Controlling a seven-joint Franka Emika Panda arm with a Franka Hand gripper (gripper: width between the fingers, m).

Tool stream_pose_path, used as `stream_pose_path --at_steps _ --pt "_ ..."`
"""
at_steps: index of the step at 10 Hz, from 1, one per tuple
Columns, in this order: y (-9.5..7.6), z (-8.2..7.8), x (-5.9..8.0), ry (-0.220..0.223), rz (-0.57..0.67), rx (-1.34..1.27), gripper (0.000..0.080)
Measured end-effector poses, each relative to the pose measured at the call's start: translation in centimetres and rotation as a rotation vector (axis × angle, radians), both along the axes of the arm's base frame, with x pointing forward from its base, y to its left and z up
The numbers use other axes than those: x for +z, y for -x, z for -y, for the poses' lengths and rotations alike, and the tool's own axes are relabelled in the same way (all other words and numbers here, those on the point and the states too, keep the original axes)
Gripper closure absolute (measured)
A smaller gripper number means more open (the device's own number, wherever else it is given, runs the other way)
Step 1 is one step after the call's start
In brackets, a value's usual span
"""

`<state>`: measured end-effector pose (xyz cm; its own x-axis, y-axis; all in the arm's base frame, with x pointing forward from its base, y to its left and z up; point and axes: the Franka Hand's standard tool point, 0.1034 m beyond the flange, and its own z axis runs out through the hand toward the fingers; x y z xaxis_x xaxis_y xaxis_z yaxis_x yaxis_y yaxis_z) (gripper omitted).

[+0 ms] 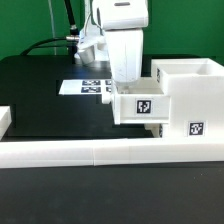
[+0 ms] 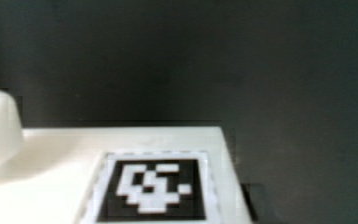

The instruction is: Assemble drawer

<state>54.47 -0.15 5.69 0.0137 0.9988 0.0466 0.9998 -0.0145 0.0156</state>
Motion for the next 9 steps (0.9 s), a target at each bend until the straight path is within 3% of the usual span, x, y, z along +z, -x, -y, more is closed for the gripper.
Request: stream_pose_path --at_steps 9 --pt "-0.19 -0.43 -0.22 -0.004 0.008 -0.001 0.0757"
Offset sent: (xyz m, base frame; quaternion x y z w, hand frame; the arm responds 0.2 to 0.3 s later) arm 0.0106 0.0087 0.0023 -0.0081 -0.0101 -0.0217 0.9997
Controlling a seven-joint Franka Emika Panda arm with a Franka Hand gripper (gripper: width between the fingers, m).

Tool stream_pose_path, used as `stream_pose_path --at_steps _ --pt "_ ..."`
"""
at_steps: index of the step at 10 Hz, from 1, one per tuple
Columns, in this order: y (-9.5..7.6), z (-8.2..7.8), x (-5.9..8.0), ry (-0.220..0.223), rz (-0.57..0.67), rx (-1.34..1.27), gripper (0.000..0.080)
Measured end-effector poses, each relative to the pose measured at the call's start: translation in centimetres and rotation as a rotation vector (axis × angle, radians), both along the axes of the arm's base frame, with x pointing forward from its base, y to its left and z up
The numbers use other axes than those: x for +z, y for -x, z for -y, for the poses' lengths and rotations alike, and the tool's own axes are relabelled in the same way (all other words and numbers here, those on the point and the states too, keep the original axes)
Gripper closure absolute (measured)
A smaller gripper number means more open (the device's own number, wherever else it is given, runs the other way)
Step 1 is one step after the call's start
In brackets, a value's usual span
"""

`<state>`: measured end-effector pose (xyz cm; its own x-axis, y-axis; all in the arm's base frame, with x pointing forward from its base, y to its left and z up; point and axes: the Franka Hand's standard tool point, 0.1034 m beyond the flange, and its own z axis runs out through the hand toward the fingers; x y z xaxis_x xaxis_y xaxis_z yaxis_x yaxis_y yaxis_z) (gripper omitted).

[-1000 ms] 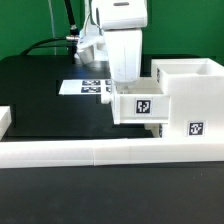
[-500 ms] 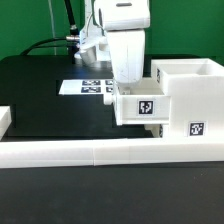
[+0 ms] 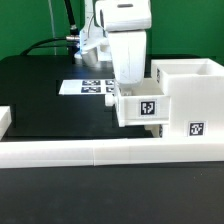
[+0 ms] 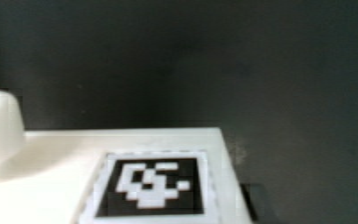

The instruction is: Assemble drawer

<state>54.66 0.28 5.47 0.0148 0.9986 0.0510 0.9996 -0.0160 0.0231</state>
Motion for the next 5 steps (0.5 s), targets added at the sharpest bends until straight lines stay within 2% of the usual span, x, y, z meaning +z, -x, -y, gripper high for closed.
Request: stream_pose_path --at_steps 5 --pt "0.11 -0.39 -0.03 0.003 -0.009 -0.014 0.0757"
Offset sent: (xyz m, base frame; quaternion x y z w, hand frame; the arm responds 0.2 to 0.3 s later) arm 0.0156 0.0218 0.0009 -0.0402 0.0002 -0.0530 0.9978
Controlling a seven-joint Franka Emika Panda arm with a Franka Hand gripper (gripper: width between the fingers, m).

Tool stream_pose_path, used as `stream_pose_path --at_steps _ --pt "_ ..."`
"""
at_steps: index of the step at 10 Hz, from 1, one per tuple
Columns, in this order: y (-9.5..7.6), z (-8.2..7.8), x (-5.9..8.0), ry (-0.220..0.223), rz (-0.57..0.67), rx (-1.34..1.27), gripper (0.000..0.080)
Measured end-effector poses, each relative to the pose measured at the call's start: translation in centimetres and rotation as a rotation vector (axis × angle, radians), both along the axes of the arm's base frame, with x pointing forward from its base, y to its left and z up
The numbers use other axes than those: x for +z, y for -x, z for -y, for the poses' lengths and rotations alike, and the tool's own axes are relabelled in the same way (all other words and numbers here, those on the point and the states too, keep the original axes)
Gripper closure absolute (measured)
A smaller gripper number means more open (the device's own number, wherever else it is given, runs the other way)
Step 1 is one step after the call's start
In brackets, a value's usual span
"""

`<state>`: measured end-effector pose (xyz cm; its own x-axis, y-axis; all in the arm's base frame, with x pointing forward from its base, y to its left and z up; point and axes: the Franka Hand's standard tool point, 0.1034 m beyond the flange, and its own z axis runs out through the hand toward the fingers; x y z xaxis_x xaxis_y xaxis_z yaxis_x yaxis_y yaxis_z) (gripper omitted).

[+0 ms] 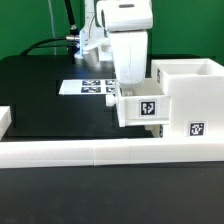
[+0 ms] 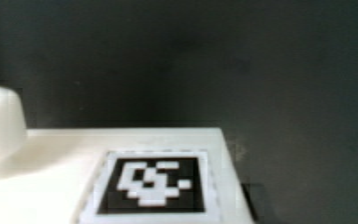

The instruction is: Assemble drawer

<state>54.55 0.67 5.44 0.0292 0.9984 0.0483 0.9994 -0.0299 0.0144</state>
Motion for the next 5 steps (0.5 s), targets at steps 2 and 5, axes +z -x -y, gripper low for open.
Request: stream_pose_path --at_steps 2,5 --pt "0.08 -0.16 0.0 0.014 -0.013 -0.008 0.0757" --pt "-0.12 -0.14 0.03 0.036 -0.013 0.018 0.0757"
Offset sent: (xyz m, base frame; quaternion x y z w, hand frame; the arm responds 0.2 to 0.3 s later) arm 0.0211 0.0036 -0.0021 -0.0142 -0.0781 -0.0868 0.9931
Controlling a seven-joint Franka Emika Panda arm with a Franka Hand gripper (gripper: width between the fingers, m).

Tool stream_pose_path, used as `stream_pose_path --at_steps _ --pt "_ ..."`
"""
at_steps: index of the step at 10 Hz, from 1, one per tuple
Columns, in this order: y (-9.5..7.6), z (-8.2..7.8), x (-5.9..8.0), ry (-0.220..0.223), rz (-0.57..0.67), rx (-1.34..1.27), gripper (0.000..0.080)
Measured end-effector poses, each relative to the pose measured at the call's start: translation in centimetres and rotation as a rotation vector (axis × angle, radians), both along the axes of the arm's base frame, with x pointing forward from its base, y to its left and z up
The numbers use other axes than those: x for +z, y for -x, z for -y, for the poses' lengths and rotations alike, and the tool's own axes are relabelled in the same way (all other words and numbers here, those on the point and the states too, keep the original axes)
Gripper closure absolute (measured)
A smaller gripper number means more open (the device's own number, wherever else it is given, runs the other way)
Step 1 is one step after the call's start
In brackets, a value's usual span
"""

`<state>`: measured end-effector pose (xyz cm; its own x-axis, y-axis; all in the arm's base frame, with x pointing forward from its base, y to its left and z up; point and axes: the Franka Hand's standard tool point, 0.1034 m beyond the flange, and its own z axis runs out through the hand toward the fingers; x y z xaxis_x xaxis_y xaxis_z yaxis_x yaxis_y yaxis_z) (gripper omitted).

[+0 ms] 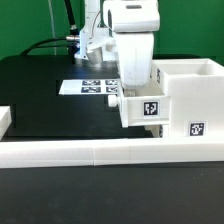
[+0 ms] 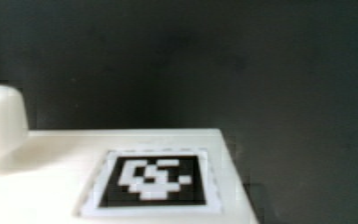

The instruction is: Assemble drawer

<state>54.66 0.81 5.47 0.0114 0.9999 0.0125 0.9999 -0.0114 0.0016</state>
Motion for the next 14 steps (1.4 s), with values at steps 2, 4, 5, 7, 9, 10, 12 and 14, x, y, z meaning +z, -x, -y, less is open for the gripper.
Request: stream_pose_path --at_steps 2,4,5,7,9,10,12,14 --pt "0.1 0.5 0.0 -0.002 0.001 -0.011 0.0757" --pt "0.1 0.6 -0.1 -0.002 0.0 -0.011 0.0757" --pt "0.1 0.6 -0.1 -0.002 0.0 -0.012 0.0582" --pt "-0.1 0.6 0.4 0.0 0.009 -0.02 0.0398" --pt "-0.5 0.6 1.7 0.006 0.023 -0.024 0.0252" --pt "-0.5 0.9 2.7 0.015 0.015 -0.025 0.0172" --pt "-1.4 1.2 4.9 0.031 0.025 -0.023 0.0154" --pt "-2.1 3.2 6.6 0.043 0.03 0.0 0.015"
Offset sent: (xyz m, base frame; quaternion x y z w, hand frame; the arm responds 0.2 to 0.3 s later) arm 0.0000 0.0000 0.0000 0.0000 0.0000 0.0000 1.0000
